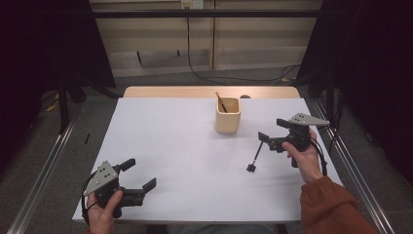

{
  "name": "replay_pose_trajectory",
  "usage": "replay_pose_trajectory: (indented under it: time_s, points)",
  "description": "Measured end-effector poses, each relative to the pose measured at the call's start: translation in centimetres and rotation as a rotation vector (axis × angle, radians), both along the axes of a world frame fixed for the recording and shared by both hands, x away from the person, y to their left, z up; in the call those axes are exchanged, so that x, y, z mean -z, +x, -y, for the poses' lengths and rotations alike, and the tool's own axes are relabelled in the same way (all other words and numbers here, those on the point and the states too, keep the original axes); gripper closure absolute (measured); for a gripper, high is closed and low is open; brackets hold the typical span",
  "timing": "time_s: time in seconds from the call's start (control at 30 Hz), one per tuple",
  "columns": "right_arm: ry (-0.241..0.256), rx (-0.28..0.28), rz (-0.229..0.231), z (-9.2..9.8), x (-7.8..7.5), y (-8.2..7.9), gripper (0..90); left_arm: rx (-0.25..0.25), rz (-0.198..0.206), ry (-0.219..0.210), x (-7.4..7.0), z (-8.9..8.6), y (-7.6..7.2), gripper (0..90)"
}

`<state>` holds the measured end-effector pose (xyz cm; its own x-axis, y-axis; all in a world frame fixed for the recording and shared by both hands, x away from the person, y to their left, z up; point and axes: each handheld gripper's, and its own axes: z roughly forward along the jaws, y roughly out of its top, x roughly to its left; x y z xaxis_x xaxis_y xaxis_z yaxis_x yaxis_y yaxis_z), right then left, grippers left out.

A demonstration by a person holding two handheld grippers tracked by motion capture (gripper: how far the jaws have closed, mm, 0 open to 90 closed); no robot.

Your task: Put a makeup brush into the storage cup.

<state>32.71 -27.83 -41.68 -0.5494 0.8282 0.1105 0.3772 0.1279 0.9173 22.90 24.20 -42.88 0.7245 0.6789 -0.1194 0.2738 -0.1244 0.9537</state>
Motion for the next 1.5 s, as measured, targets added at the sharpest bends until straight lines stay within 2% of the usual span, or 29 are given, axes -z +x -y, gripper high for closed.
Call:
replay_pose_trajectory:
  time_s: [0.27, 0.5, 0.8, 0.87, 1.1, 1.27, 1.33, 1.5]
  points:
    - [-0.022, 0.006, -0.018, -0.7, -0.8, 1.9, 2.7, -0.007, 0.002, -0.007, 0.0, -0.2, 0.0, 1.1]
    - [-0.075, 0.015, -0.045, -1.0, -1.2, 2.8, 2.5, -0.006, 0.002, -0.006, 0.0, -0.2, 0.0, 1.1]
    - [-0.15, -0.032, -0.174, -1.4, -0.9, 3.8, 1.5, -0.006, 0.005, -0.003, 0.0, -0.2, 0.1, 1.1]
    - [-0.164, -0.023, -0.208, -1.6, -0.9, 4.0, 2.4, -0.011, 0.003, -0.004, 0.0, -0.3, 0.1, 1.1]
    - [-0.239, -0.024, -0.284, -1.9, -1.0, 4.5, 5.0, -0.008, 0.004, -0.002, 0.0, -0.2, 0.1, 1.1]
    - [-0.268, 0.001, -0.401, -1.9, -0.5, 4.9, 8.0, -0.003, 0.002, 0.0, 0.0, -0.2, 0.0, 1.2]
    - [-0.299, 0.003, -0.414, -1.9, -0.3, 5.0, 9.5, -0.004, 0.001, -0.001, 0.0, -0.2, 0.1, 1.2]
    - [-0.333, -0.006, -0.463, -2.0, 0.1, 5.0, 10.0, -0.003, -0.001, -0.002, 0.1, -0.2, 0.1, 1.2]
